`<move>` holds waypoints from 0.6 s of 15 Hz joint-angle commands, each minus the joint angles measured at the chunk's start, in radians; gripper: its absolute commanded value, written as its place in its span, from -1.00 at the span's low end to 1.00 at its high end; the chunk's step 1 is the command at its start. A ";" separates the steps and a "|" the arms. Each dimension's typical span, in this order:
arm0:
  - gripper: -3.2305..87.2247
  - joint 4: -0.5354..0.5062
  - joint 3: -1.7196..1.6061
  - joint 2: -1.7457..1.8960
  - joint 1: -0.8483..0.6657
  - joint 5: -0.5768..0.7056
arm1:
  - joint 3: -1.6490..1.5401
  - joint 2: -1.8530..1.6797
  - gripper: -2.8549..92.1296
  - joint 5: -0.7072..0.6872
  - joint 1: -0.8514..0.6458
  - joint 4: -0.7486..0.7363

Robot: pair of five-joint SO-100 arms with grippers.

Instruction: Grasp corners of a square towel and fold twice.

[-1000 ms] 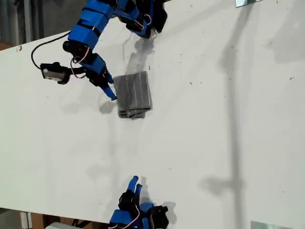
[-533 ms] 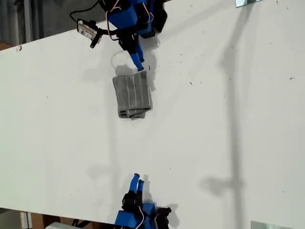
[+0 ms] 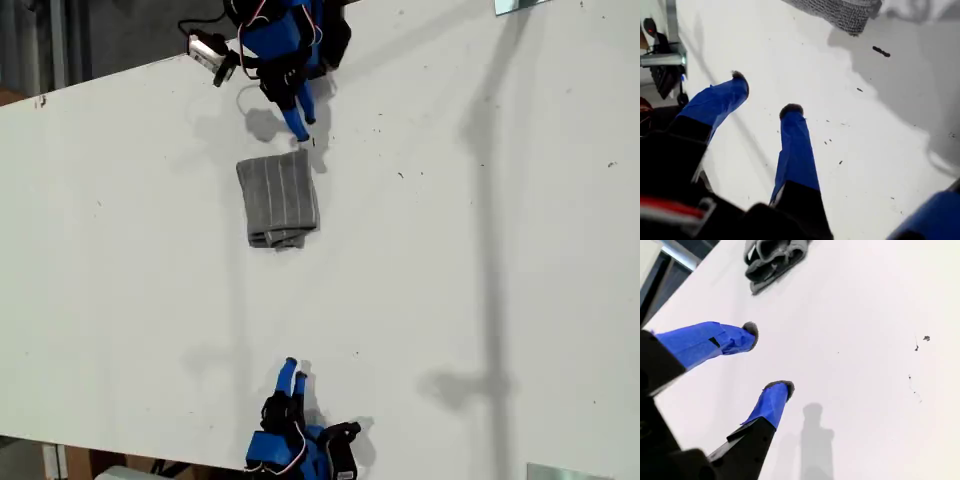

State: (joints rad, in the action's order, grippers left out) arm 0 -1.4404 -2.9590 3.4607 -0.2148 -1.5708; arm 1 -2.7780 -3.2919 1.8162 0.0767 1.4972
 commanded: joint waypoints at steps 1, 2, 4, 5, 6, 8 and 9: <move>-0.50 0.063 -0.054 0.002 0.031 -0.008 | -0.021 -0.002 -0.54 0.008 0.051 0.008; -0.50 0.081 -0.104 0.003 0.038 -0.035 | -0.023 -0.002 -0.54 -0.003 0.081 0.008; -0.51 0.112 -0.146 0.002 0.040 0.025 | -0.023 -0.002 -0.54 -0.008 0.164 0.009; -0.51 0.110 -0.146 0.002 0.043 0.044 | -0.023 -0.002 -0.54 -0.008 0.195 0.009; -0.52 0.110 -0.146 0.002 0.054 0.067 | -0.023 -0.002 -0.54 -0.005 0.229 0.009; -0.52 0.126 -0.155 0.002 0.052 0.287 | -0.025 -0.002 -0.59 0.008 0.353 0.005; -0.52 0.129 -0.156 0.003 0.055 0.360 | -0.025 -0.002 -0.64 -0.002 0.397 0.006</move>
State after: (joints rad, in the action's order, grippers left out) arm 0 -1.3300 -3.1078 3.4607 -0.1703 -1.3054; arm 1 -2.8057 -3.2919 1.8147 0.4234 1.4972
